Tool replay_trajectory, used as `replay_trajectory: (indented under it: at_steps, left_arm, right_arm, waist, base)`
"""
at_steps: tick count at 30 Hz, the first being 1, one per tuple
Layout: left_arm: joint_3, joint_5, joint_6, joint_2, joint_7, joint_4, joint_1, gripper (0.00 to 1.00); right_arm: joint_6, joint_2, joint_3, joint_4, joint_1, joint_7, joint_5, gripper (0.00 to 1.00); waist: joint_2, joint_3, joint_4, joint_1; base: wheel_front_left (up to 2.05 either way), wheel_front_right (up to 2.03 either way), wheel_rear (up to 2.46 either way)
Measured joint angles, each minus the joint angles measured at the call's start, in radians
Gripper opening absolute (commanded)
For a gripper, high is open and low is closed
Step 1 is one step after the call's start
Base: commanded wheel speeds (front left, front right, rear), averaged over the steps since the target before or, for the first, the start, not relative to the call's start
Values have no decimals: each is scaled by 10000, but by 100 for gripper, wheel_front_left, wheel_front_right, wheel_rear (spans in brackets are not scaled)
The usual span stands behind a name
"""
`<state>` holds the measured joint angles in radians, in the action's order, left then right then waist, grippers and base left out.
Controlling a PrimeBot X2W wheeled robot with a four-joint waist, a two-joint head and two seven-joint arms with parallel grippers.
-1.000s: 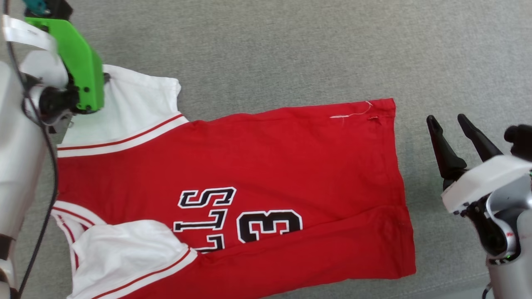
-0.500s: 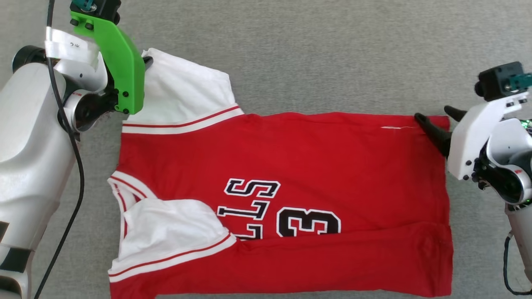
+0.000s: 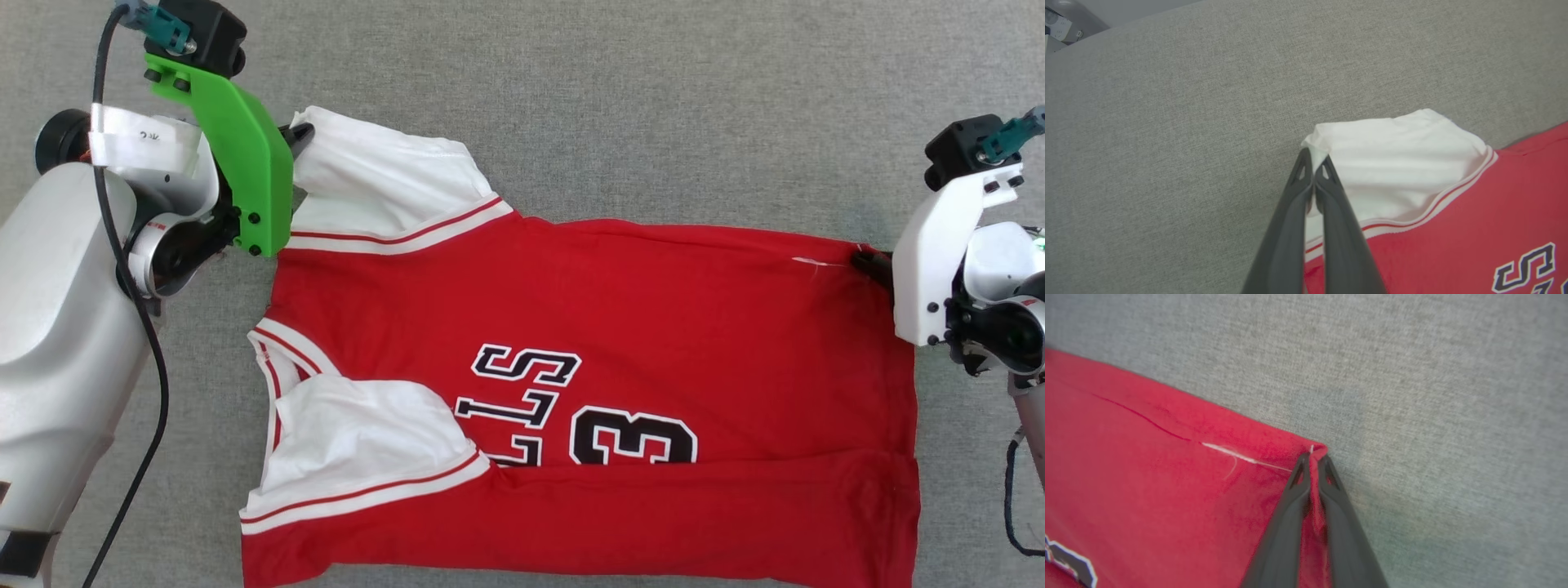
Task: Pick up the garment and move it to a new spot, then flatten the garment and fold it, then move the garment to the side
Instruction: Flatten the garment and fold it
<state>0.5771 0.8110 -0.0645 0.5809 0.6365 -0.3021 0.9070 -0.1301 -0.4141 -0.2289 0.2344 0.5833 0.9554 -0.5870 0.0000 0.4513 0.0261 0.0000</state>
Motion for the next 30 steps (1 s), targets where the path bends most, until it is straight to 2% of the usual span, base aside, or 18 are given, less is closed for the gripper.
replay_trajectory:
  at_steps: [10, 18, 27, 30]
  left_arm:
    - [-594, 619, 280, 140, -986, 278, -1244, 0]
    - [-1315, 1350, 988, 247, -2169, 1216, -3733, 0]
    - [-1726, 1958, 2002, 502, -2945, 2585, -7053, 0]
    - [-1772, 2266, 2197, 493, -3104, 2823, -7976, 0]
  right_arm:
    - [-4, 380, 963, -533, -630, -1611, 263, 0]
    - [-4, 690, 1331, -1308, -2749, -2311, 464, 0]
    - [-4, 1237, 1603, -1877, -4829, -3273, 543, 0]
    - [-4, 1381, 1689, -1918, -5374, -3371, 562, 0]
  waist:
    - [0, -971, 54, 0]
    - [0, -2112, 152, 0]
    - [0, -3030, 241, 0]
    - [0, -3151, 264, 0]
  base:
    - [0, 0, 0]
    - [0, 0, 0]
    - [0, 0, 0]
    - [0, 0, 0]
